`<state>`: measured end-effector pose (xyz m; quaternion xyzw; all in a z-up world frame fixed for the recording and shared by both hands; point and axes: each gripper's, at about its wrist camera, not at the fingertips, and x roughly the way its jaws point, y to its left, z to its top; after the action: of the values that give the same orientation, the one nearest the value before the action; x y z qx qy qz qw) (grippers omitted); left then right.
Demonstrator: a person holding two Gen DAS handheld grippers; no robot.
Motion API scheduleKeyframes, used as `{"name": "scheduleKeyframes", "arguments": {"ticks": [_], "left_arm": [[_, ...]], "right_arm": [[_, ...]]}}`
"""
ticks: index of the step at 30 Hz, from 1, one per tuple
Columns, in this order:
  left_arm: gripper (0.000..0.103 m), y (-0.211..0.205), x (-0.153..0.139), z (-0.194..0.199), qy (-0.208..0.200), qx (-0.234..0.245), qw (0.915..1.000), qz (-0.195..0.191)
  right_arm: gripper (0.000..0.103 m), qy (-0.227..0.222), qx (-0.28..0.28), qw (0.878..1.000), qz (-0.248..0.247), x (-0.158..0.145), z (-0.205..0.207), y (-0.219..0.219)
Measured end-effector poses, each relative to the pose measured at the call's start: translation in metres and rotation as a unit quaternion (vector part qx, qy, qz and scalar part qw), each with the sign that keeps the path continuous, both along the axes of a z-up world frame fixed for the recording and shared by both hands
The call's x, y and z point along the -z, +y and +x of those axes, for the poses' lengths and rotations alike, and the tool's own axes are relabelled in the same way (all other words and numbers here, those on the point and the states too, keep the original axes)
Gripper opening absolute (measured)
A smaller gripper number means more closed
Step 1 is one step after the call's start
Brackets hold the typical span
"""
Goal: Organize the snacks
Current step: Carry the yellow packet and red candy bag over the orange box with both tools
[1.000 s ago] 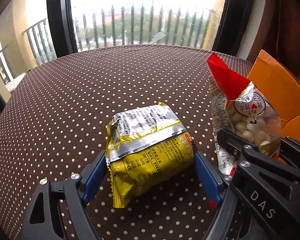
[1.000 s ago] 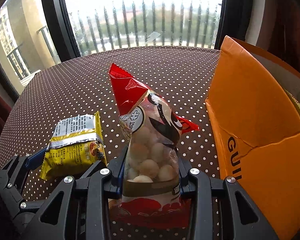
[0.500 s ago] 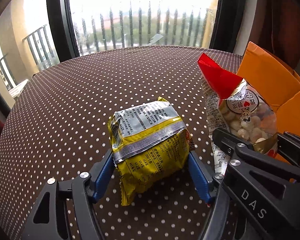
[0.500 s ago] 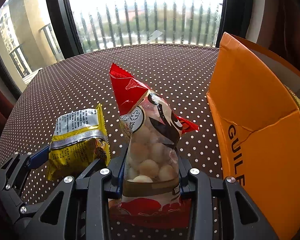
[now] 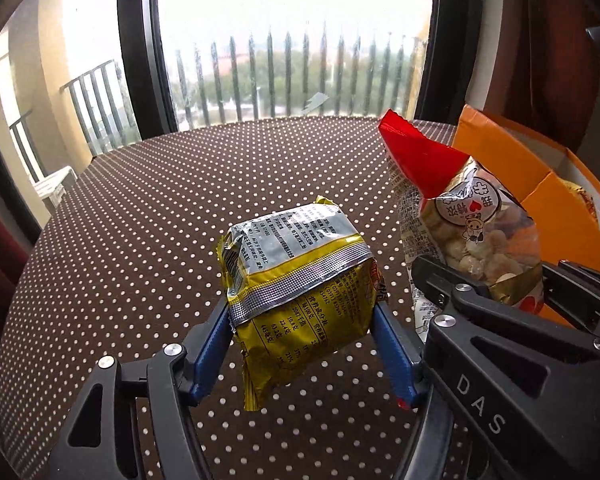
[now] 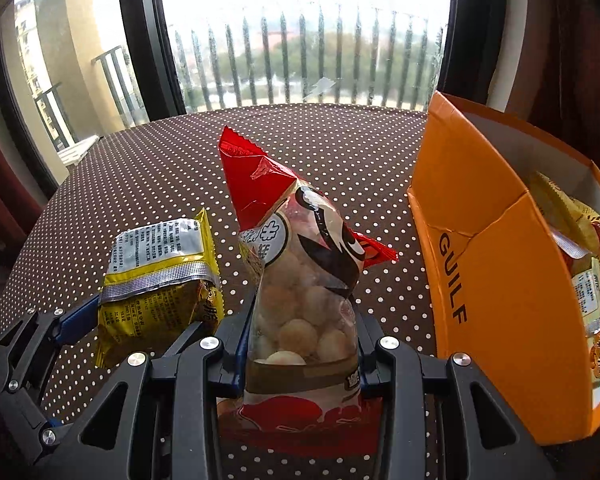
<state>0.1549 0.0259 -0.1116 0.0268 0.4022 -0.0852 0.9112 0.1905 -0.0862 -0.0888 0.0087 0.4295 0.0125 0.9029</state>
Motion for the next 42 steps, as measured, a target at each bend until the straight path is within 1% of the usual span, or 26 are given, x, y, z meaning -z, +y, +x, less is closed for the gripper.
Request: {"name": "scheduleKeyframes", "arguments": {"ticks": [7, 9, 16, 21, 27, 32, 39, 42], "left_arm": [[0.070, -0.001, -0.034, -0.022, -0.031, -0.010, 0.9995, -0.005], [0.069, 0.002, -0.044, -0.034, -0.040, -0.012, 0.9991, -0.008], [0.069, -0.006, -0.077, -0.051, -0.061, -0.016, 0.9977, -0.023], [0.069, -0.017, -0.095, -0.058, -0.080, -0.013, 0.9965, -0.021], [0.069, -0.041, -0.112, -0.060, -0.097, -0.001, 0.9951, -0.018], [0.069, -0.058, -0.117, -0.055, -0.108, 0.012, 0.9939, -0.021], [0.069, -0.093, -0.122, -0.049, -0.111, 0.038, 0.9928, -0.021], [0.069, -0.111, -0.122, -0.041, -0.111, 0.050, 0.9923, -0.020]], "right_arm": [[0.041, -0.033, -0.003, 0.999, 0.002, -0.029, -0.021, -0.002], [0.041, -0.044, -0.004, 0.999, 0.003, -0.039, -0.027, -0.004], [0.041, -0.068, -0.008, 0.998, 0.012, -0.067, -0.047, -0.015], [0.041, -0.089, -0.007, 0.996, 0.013, -0.080, -0.056, -0.021], [0.041, -0.107, 0.003, 0.994, 0.020, -0.094, -0.056, -0.037], [0.041, -0.121, 0.015, 0.992, 0.017, -0.108, -0.059, -0.058], [0.041, -0.129, 0.036, 0.991, 0.020, -0.111, -0.061, -0.095], [0.041, -0.131, 0.048, 0.990, 0.022, -0.110, -0.063, -0.113]]}}
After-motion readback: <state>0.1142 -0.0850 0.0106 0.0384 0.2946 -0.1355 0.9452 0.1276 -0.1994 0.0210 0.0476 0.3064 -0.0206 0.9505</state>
